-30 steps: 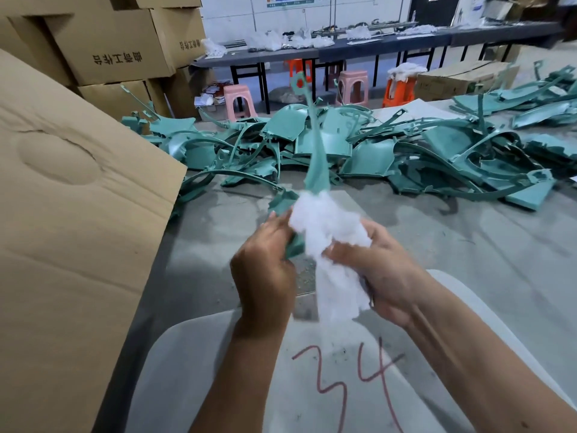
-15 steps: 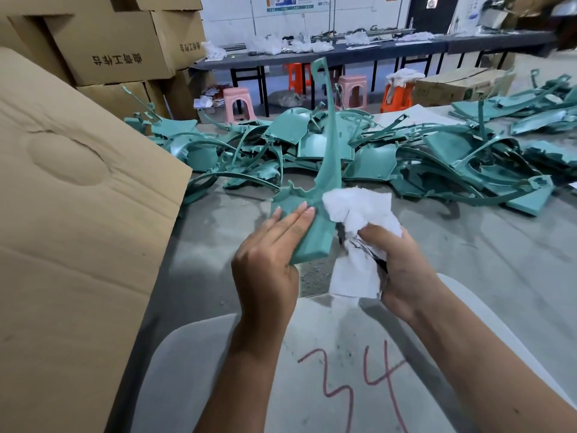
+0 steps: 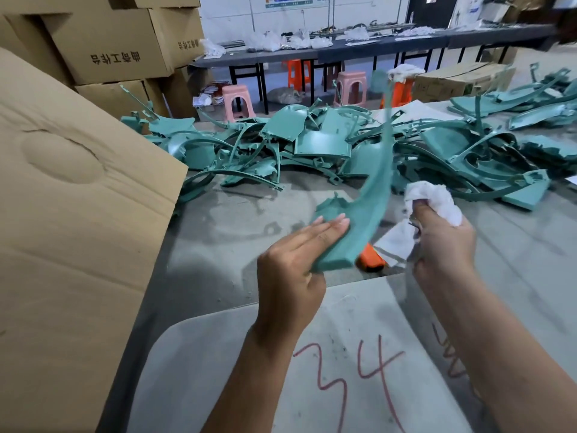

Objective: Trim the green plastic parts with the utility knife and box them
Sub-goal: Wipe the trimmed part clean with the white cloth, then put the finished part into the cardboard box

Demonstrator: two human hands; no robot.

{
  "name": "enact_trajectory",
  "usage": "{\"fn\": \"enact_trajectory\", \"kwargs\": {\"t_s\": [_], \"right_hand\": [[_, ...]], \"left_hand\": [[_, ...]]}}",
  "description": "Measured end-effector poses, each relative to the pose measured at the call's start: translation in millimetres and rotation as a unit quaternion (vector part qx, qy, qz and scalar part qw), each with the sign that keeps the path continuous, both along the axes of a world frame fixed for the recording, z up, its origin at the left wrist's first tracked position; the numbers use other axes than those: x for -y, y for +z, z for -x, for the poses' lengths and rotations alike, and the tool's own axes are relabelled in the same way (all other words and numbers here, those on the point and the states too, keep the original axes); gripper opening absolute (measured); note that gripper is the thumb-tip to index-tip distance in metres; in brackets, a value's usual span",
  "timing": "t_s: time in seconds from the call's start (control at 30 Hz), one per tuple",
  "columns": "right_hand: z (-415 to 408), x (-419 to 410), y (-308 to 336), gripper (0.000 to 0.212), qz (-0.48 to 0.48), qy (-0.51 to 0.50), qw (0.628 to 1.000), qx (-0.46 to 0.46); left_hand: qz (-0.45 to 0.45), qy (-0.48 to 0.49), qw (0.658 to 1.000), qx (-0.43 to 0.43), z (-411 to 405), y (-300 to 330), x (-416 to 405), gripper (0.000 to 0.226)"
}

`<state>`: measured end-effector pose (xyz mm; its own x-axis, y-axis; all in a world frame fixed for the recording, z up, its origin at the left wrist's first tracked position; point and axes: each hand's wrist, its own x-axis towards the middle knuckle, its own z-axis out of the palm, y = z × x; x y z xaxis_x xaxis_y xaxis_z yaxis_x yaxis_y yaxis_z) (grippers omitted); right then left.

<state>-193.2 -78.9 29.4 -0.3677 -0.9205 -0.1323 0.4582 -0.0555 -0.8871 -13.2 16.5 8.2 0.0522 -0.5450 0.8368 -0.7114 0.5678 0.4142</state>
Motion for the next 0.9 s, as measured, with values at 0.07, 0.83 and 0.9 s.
{"fn": "enact_trajectory", "kwargs": {"t_s": [0.07, 0.83, 0.9], "right_hand": [[15, 10, -11, 0.016, -0.018, -0.085, 0.978, -0.189], [-72, -79, 45, 0.046, 0.286, 0.385, 0.872, -0.098], [-96, -91, 52, 0.042, 0.295, 0.409, 0.856, -0.109]], "left_hand": [[-0.009, 0.040, 0.995, -0.094, 0, 0, -3, 0.030], [-0.054, 0.174, 0.772, -0.610, 11, 186, -9, 0.038], [0.084, 0.123, 0.747, -0.648, -19, 225, -25, 0.037]]}}
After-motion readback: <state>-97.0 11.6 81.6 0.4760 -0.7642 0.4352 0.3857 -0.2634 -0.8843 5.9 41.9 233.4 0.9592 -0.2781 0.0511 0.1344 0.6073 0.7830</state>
